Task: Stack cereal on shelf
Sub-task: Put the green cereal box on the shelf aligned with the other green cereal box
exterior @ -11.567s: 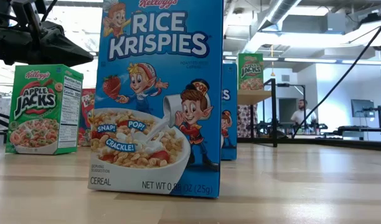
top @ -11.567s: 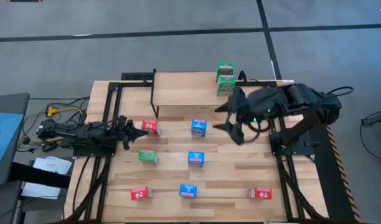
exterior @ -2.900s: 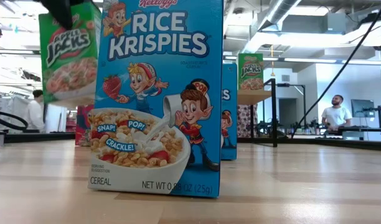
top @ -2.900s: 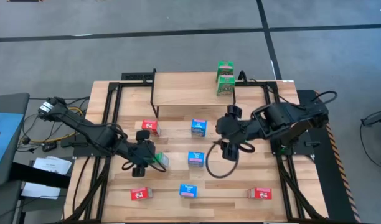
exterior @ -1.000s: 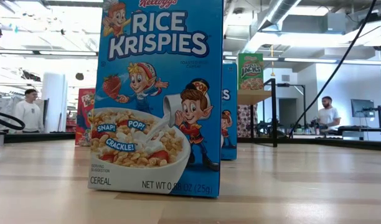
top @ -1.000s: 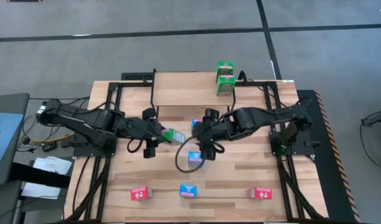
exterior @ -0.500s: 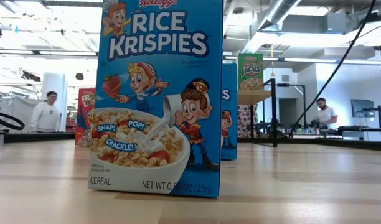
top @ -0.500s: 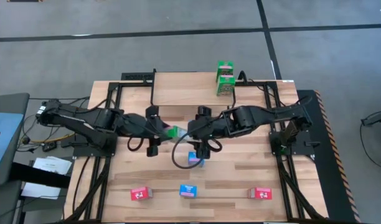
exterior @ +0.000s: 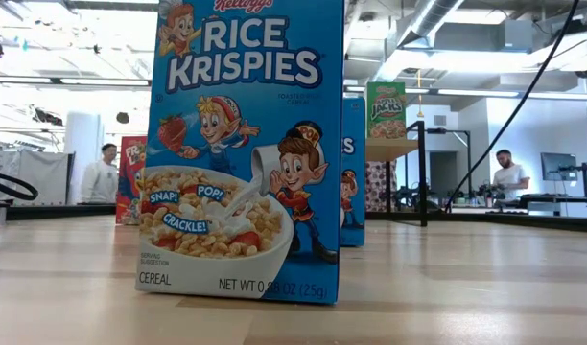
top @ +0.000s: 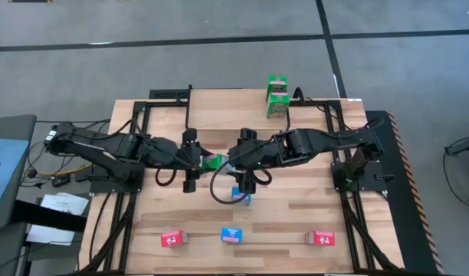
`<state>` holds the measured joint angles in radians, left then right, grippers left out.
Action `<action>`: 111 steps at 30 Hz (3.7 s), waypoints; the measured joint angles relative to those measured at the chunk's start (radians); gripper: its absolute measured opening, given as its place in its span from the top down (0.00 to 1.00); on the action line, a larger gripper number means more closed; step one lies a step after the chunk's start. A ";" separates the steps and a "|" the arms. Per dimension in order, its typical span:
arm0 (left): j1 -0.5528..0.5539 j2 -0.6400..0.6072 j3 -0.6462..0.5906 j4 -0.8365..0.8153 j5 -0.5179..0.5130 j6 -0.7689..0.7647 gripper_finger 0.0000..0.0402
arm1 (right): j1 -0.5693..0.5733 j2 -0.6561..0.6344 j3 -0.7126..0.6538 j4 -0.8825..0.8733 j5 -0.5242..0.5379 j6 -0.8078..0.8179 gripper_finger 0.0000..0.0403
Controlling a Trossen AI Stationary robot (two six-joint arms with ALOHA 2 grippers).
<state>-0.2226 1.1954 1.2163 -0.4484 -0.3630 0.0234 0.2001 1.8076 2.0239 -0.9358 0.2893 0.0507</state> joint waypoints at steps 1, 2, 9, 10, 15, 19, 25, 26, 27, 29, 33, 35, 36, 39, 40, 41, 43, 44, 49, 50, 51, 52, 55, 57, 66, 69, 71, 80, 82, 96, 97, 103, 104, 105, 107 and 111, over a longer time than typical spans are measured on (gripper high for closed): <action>0.000 0.000 0.000 0.000 0.000 0.000 0.54 | 0.000 0.000 0.000 0.002 0.000 -0.002 0.24; 0.000 0.000 0.000 0.000 0.000 0.000 0.54 | 0.000 0.000 0.000 0.004 0.000 -0.002 0.24; 0.000 0.000 0.000 0.042 0.000 0.024 0.54 | 0.000 0.000 0.000 0.006 0.000 -0.001 0.24; 0.000 0.000 0.000 0.051 0.002 0.027 0.54 | 0.000 0.000 0.000 0.007 0.000 0.000 0.24; 0.000 0.000 0.000 0.066 0.017 0.037 0.54 | 0.000 0.000 0.000 0.011 0.000 0.001 0.24; 0.000 0.000 0.000 0.066 0.017 0.037 0.54 | 0.000 0.000 0.000 0.013 0.000 0.001 0.24; 0.000 0.000 0.000 0.076 0.017 0.037 0.54 | 0.000 0.000 0.000 0.014 -0.001 0.019 0.25; 0.000 0.000 0.000 0.076 0.016 0.037 0.54 | 0.000 0.000 0.000 0.014 -0.001 0.029 0.25; 0.000 0.000 0.000 0.076 0.017 0.037 0.54 | 0.000 0.000 0.000 0.014 -0.001 0.033 0.26; 0.000 0.000 0.000 0.076 0.017 0.037 0.54 | 0.000 0.000 0.000 0.014 -0.001 0.035 0.29; 0.000 0.000 0.000 0.076 0.016 0.037 0.54 | 0.000 0.000 0.000 0.013 -0.001 0.036 0.34; 0.000 0.000 0.000 0.077 0.016 0.036 0.54 | 0.000 0.000 0.000 0.013 -0.001 0.036 0.36; 0.000 0.000 0.000 0.079 0.016 0.036 0.54 | 0.000 0.000 0.000 0.013 -0.001 0.037 0.37; 0.000 0.000 0.000 0.084 0.016 0.035 0.54 | 0.000 0.000 0.000 0.013 -0.001 0.038 0.40; 0.000 0.000 0.000 0.085 0.016 0.032 0.54 | 0.000 0.000 0.000 0.013 -0.001 0.038 0.41; 0.000 0.000 0.000 0.086 0.016 0.027 0.54 | 0.000 0.000 0.000 0.013 -0.001 0.038 0.42; 0.000 0.000 0.000 0.090 0.016 0.021 0.54 | 0.000 0.000 0.000 0.013 -0.003 0.038 0.43; 0.000 0.000 0.000 0.092 0.016 0.021 0.54 | 0.000 0.000 0.000 0.013 -0.003 0.038 0.44; 0.000 0.000 0.000 0.093 0.064 0.048 0.54 | 0.000 0.000 0.000 0.013 -0.003 0.048 0.45; 0.001 0.000 0.000 0.094 0.086 0.059 0.54 | 0.001 0.000 0.000 0.012 -0.004 0.054 0.45; 0.001 0.000 0.000 0.096 0.106 0.070 0.54 | 0.001 0.000 0.000 0.012 -0.005 0.059 0.45; 0.001 0.000 0.000 0.099 0.124 0.078 0.54 | 0.002 0.000 0.000 0.013 -0.007 0.060 0.45; 0.001 0.000 0.000 0.101 0.142 0.095 0.53 | 0.002 0.000 0.000 0.012 -0.009 0.060 0.46; 0.001 0.000 0.000 0.100 0.147 0.100 0.52 | 0.002 0.000 0.000 0.012 -0.012 0.060 0.46; 0.000 0.000 0.000 0.100 0.119 0.116 0.42 | 0.002 0.000 0.000 0.014 -0.004 0.076 0.46; -0.001 -0.001 0.000 0.101 0.057 0.111 0.40 | 0.001 0.000 0.000 0.017 0.006 0.086 0.46; -0.001 -0.009 0.000 0.100 0.027 0.111 0.40 | 0.000 0.000 0.000 0.011 0.008 0.094 0.46; -0.001 -0.050 0.000 0.100 0.020 0.092 0.40 | 0.001 0.000 0.000 -0.022 0.006 0.102 0.46; -0.001 -0.062 0.000 0.096 0.018 0.074 0.40 | 0.001 0.000 -0.001 -0.036 0.005 0.102 0.46; -0.001 -0.111 0.000 0.081 0.017 0.018 0.40 | -0.006 -0.085 0.000 -0.220 0.078 0.073 0.46; -0.001 -0.111 0.000 0.080 0.017 0.017 0.40 | -0.007 -0.091 -0.002 -0.255 0.097 0.073 0.46; 0.000 -0.110 0.000 0.069 0.016 0.015 0.40 | -0.012 -0.113 -0.002 -0.337 0.180 0.056 0.46; 0.000 -0.110 0.000 0.069 0.016 0.016 0.40 | -0.013 -0.113 0.000 -0.332 0.187 0.057 0.46; 0.000 -0.110 0.000 0.069 0.016 0.016 0.40 | -0.016 -0.114 0.000 -0.342 0.191 0.057 0.46; 0.000 -0.110 0.000 0.069 0.016 0.016 0.40 | -0.020 -0.117 -0.001 -0.374 0.192 0.071 0.46; 0.000 -0.110 0.000 0.054 0.016 0.016 0.40 | -0.020 -0.121 0.000 -0.417 0.223 0.111 0.46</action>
<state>-0.2230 1.0851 1.2160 -0.3945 -0.3466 0.0398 0.1802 1.6871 2.0235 -1.3528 0.5126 0.1621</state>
